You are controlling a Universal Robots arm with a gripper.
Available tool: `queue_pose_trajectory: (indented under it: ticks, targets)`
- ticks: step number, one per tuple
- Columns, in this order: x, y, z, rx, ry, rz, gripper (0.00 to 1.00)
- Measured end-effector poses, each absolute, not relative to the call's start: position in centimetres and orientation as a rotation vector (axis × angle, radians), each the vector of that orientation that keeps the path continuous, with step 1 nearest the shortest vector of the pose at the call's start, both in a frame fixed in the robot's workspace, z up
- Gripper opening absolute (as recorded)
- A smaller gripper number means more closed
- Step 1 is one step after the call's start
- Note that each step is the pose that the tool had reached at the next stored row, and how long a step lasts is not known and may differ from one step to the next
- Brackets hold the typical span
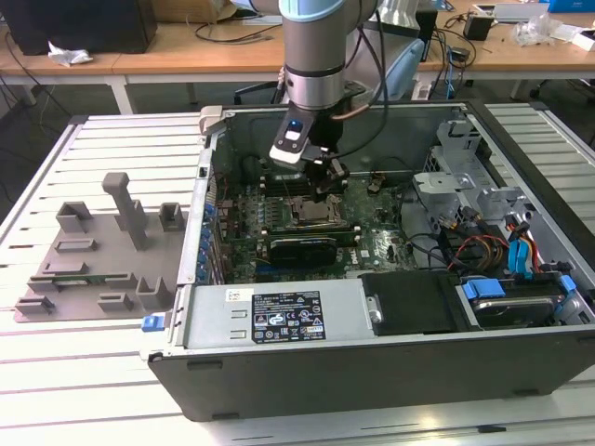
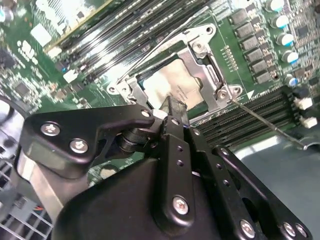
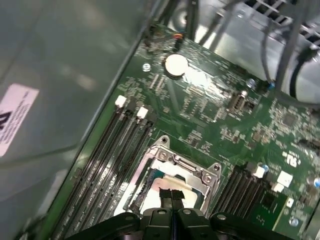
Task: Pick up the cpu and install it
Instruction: 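Close the cpu cover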
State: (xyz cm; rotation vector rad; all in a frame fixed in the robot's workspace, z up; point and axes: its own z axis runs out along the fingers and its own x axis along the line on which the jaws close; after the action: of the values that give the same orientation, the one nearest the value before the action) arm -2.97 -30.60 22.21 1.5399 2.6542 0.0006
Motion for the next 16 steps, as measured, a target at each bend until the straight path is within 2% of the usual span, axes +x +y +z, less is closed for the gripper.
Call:
queue_pose_trajectory:
  ticks: [16]
  targets:
    - [-2.97,-30.60,22.17,1.015,2.897,0.022,0.11]
